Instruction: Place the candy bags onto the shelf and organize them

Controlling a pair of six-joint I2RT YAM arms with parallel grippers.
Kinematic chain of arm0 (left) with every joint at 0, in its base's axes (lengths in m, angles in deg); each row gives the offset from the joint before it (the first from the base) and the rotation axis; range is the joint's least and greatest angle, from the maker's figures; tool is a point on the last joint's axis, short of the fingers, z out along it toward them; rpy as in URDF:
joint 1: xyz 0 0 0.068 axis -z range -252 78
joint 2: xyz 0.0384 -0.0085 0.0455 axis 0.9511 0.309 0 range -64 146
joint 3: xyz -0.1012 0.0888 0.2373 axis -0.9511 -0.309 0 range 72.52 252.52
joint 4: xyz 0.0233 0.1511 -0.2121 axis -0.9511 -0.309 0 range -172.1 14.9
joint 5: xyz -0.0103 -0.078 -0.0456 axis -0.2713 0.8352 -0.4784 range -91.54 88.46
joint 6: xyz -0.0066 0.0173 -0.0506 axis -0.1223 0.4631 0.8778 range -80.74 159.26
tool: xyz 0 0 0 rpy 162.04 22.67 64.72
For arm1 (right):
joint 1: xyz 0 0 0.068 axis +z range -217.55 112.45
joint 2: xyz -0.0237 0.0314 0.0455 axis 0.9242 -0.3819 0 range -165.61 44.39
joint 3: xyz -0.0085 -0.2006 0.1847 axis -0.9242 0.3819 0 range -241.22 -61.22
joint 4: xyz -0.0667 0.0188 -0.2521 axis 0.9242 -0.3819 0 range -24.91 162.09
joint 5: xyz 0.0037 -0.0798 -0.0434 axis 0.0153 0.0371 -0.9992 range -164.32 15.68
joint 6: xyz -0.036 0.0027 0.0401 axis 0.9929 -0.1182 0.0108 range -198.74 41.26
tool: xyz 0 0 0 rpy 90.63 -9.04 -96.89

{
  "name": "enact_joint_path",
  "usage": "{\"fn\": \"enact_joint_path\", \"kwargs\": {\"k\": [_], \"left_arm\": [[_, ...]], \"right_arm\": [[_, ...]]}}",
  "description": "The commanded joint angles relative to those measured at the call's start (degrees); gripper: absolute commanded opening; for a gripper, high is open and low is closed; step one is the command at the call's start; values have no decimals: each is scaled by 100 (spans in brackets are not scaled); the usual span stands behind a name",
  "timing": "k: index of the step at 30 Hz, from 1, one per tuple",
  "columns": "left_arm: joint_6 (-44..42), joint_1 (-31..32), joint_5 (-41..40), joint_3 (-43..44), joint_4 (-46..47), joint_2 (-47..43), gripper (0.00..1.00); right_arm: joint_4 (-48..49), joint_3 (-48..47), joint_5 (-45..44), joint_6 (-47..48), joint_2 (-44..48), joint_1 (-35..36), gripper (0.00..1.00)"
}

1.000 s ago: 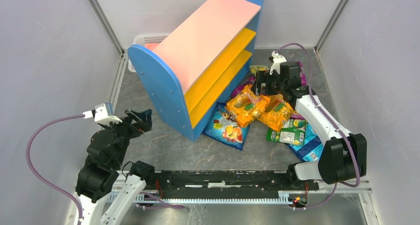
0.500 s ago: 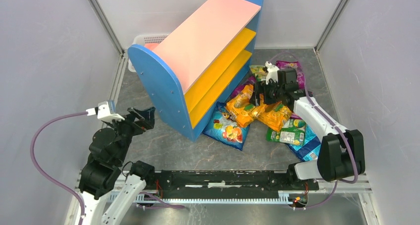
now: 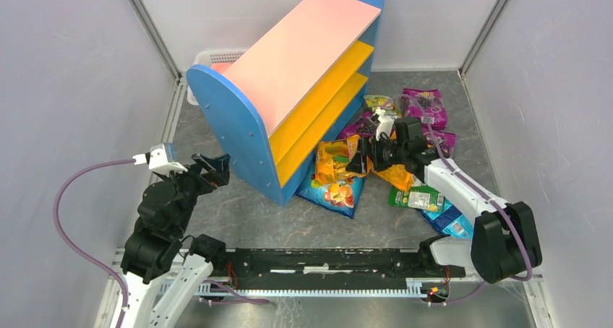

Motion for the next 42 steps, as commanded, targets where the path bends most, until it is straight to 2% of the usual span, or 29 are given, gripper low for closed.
{"fn": "enact_joint_path", "kwargs": {"k": [1, 6, 11, 18, 24, 30, 34, 42], "left_arm": [[25, 12, -176, 204, -13, 0, 100], [17, 11, -192, 217, -37, -40, 100], [-126, 16, -273, 265, -13, 50, 100], [-153, 16, -291, 135, -9, -24, 100], [-161, 15, -317, 49, 52, -85, 100], [-154, 16, -268, 13, 77, -73, 98], [-144, 15, -265, -5, 77, -125, 98], [-144, 16, -242, -27, 92, -211, 97]], "right_arm": [[212, 26, 279, -266, -63, -302, 93], [608, 180, 412, -1192, -183, -536, 97], [1254, 289, 736, -2148, -688, -492, 92], [1452, 219, 439, -2407, -1171, -252, 89], [2054, 528, 560, -2732, -1408, -255, 78], [2340, 773, 460, -2940, -1114, -251, 69], [2787, 1049, 675, -3363, -854, -253, 55], [2700, 1287, 464, -3636, -150, -259, 47]]}}
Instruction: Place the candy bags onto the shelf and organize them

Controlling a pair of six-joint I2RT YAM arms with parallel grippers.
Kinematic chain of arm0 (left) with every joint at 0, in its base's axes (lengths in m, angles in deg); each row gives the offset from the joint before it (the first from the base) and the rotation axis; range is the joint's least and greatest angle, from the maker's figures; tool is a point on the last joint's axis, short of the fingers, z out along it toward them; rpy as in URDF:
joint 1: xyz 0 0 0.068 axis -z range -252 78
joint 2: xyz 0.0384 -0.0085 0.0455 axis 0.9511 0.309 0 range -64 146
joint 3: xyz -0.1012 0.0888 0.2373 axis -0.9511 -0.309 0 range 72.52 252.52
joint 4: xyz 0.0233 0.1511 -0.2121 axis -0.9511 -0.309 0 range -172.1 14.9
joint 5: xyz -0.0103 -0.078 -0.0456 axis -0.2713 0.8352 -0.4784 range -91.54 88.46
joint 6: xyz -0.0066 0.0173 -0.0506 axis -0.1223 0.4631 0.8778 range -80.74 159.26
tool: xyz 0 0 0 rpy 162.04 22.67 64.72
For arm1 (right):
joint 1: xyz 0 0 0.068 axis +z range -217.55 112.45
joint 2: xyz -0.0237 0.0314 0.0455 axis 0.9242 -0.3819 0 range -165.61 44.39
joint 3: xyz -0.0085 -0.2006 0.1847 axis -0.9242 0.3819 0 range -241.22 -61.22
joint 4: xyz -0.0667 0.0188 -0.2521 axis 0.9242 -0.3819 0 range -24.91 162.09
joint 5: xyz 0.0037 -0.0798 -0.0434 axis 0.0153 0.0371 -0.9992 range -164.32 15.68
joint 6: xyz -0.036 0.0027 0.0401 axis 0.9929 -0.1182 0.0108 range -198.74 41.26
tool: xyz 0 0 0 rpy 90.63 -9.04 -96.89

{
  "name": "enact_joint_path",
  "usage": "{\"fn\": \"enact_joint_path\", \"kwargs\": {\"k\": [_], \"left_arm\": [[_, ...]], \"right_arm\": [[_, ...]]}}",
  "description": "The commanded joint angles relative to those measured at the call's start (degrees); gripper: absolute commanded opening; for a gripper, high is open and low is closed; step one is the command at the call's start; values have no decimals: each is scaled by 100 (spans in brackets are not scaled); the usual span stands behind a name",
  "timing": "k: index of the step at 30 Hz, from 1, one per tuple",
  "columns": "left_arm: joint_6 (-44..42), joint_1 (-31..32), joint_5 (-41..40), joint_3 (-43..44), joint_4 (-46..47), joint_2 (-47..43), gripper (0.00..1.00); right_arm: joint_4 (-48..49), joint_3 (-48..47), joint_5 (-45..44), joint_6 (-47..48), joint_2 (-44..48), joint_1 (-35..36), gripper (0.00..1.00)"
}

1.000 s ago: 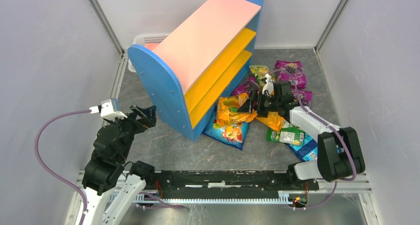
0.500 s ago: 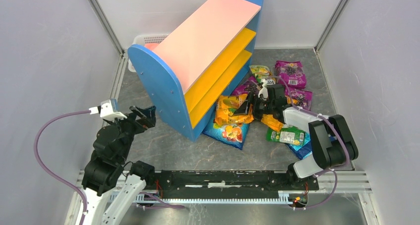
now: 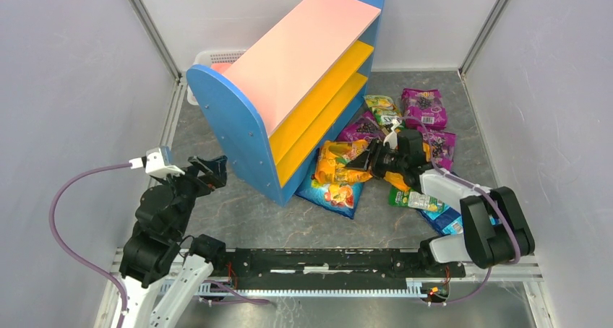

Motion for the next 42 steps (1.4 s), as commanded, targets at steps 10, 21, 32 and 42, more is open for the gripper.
{"fn": "enact_joint_path", "kwargs": {"k": [10, 21, 32, 42], "left_arm": [[-117, 15, -48, -51, 176, -186, 96], [-175, 6, 137, -54, 218, -255, 95], [-187, 8, 251, -95, 250, -547, 95], [-197, 0, 294, -94, 269, -486, 95]], "right_arm": [[-255, 313, -396, -754, 1785, 29, 37], [-1670, -833, -1552, -1010, 3419, 22, 33], [-2325, -4282, -2757, -452, 2748, 17, 33], [-1071, -6466, -2326, -1218, 458, 42, 32]]}}
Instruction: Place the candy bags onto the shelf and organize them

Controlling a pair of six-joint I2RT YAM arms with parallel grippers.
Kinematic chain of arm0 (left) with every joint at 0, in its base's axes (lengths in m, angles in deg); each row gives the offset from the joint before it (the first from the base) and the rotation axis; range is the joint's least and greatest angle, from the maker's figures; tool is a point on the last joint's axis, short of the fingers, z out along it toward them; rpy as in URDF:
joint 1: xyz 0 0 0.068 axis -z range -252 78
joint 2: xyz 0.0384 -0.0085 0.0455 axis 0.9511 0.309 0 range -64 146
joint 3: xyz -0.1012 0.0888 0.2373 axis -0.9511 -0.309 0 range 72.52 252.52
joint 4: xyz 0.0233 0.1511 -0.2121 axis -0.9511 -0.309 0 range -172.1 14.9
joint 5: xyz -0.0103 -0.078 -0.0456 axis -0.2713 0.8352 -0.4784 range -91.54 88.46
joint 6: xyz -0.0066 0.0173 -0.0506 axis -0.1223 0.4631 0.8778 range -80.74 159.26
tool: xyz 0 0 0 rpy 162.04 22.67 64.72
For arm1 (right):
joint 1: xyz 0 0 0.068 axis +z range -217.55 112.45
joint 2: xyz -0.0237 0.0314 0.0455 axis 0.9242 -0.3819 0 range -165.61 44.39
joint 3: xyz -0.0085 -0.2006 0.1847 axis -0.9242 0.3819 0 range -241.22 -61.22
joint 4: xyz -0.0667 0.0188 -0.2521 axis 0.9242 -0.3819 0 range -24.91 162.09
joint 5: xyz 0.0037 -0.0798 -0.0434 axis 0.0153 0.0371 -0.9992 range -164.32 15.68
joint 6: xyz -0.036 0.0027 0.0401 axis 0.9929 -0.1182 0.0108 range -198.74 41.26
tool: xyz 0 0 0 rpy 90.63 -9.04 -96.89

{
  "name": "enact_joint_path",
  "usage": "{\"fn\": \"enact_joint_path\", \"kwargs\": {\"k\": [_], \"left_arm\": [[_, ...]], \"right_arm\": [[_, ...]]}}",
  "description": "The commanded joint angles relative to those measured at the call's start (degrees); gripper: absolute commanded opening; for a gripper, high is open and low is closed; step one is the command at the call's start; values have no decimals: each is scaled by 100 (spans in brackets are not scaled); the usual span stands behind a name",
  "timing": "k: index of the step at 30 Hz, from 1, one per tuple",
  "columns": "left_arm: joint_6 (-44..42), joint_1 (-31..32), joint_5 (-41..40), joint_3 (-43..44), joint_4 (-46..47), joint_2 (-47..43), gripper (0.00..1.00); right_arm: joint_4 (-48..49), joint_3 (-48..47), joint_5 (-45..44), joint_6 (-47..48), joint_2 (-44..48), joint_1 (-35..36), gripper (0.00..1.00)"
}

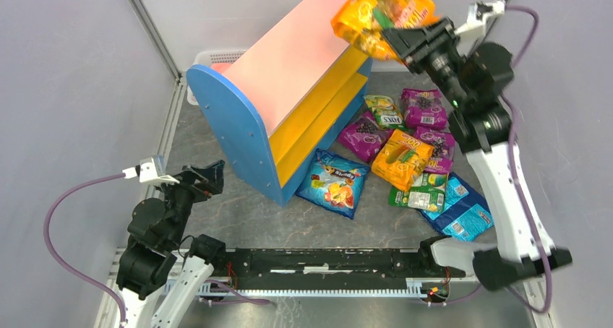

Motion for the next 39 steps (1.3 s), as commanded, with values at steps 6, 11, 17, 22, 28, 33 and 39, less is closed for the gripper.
{"fn": "enact_joint_path", "kwargs": {"k": [6, 11, 17, 22, 28, 33, 39], "left_arm": [[-194, -38, 79, -41, 271, 67, 95], [-203, -36, 100, -40, 273, 124, 95], [-208, -54, 133, -38, 286, 199, 95], [-212, -71, 152, -40, 292, 231, 95], [-220, -98, 161, -41, 301, 229, 95], [-221, -107, 168, -49, 302, 239, 95], [-221, -116, 177, -49, 299, 240, 95]], "right_arm": [[1759, -1831, -132, -706, -2213, 317, 32], [1816, -2767, -302, -1006, -3205, 389, 32], [1919, -3168, -457, -1063, -3798, 465, 32], [1841, -3042, -804, -867, -3829, 478, 33], [1844, -3328, -809, -750, -4187, 490, 35], [1735, -3351, -850, -606, -4232, 495, 37], [1704, -3146, -1022, -286, -4040, 479, 46]]}}
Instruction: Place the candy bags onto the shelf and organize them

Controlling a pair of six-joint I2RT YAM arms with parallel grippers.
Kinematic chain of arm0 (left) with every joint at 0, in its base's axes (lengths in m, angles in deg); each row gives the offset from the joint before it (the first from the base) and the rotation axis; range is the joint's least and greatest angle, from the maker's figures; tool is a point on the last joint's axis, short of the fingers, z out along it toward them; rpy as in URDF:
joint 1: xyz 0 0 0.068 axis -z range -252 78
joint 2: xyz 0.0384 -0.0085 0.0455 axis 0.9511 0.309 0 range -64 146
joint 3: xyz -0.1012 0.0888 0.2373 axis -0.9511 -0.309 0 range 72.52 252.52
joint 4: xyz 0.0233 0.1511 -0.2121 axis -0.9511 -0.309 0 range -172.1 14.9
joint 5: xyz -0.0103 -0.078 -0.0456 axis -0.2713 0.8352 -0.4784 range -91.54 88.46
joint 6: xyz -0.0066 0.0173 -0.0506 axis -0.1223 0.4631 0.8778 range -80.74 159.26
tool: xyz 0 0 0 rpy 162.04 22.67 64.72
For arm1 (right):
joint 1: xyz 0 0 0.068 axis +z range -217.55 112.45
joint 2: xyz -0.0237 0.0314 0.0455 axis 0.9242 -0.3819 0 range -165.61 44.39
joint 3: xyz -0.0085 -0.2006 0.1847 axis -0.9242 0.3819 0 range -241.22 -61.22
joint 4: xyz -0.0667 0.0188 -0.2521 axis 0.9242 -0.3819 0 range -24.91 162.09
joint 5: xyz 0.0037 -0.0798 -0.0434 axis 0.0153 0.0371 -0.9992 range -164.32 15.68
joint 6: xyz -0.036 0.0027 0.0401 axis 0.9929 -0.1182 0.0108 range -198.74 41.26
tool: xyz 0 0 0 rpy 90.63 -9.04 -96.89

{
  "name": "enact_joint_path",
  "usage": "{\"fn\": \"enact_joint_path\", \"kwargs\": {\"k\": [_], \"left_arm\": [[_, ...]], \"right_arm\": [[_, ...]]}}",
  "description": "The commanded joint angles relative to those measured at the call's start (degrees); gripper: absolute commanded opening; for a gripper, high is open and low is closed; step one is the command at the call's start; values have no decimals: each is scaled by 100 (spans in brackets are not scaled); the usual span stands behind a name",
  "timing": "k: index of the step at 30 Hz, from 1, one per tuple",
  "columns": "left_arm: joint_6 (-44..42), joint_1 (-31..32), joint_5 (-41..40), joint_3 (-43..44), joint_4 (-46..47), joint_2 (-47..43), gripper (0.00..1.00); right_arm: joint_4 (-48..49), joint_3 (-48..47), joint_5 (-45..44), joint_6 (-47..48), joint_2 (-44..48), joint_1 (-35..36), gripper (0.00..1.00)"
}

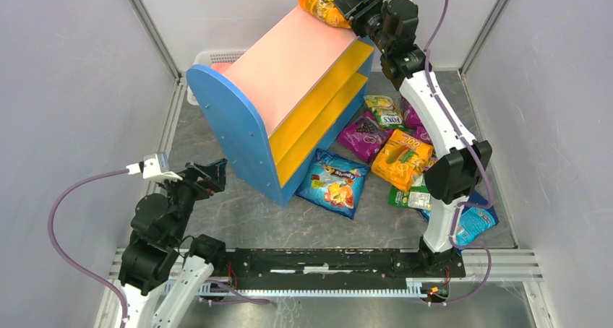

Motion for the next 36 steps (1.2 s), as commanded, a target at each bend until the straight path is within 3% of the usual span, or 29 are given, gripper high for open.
{"fn": "enact_joint_path", "kwargs": {"k": [1, 16, 36], "left_arm": [[-219, -51, 53, -12, 222, 81, 95], [-219, -70, 74, -24, 232, 93, 95], [-219, -96, 79, -19, 236, 40, 95]], "right_arm": [[685, -159, -189, 288, 369, 19, 48], [331, 2, -351, 911, 689, 15, 74], [-624, 458, -514, 2095, 1369, 21, 91]]}}
